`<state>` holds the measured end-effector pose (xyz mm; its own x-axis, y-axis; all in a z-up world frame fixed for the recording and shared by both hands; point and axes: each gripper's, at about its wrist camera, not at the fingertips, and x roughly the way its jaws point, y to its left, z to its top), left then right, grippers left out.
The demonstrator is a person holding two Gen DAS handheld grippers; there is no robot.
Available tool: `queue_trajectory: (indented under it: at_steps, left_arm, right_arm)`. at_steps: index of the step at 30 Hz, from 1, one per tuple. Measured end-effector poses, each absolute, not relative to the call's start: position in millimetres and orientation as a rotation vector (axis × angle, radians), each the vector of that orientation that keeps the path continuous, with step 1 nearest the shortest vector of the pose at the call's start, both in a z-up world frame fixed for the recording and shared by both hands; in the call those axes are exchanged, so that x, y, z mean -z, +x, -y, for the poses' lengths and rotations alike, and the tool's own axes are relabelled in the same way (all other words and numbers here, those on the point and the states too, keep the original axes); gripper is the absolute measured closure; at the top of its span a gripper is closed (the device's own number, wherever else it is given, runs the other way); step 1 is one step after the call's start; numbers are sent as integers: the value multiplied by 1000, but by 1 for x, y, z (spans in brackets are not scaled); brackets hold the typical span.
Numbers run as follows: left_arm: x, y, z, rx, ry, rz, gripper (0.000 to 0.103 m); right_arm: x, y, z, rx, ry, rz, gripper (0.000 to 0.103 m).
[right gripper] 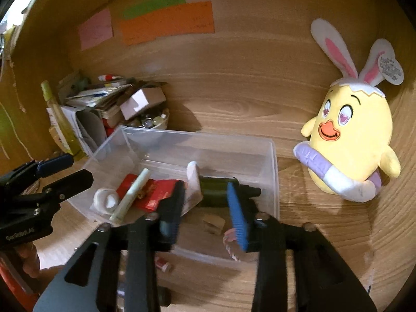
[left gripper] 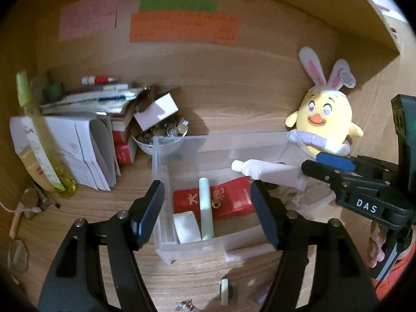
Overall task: Organize objects
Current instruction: 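Open the left gripper to release the tape roll while the right gripper releases the pink tube, then move the right gripper to the purple-black tube and grasp it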
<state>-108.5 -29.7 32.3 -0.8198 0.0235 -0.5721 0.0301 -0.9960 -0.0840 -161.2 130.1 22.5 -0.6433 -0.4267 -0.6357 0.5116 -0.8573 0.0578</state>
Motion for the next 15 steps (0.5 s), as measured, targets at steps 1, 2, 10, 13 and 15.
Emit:
queue_trajectory:
  at_steps: [1, 2, 10, 13, 15]
  left_arm:
    - [-34, -106, 29, 2992, 935, -130, 31]
    - [-36, -102, 27, 2995, 925, -116, 28]
    - [-41, -79, 24, 3011, 917, -110, 16]
    - [-40, -72, 24, 3005, 911, -107, 11]
    - [-37, -70, 24, 2999, 920, -103, 10]
  right_arm:
    - [-24, -158, -131, 2450, 892, -172, 55]
    - [-26, -153, -133, 2450, 881, -172, 52]
    - [-31, -124, -140, 2447, 829, -204, 25]
    - [-31, -117, -144, 2435, 834, -175, 22]
    - [-29, -113, -147, 2417, 847, -152, 20]
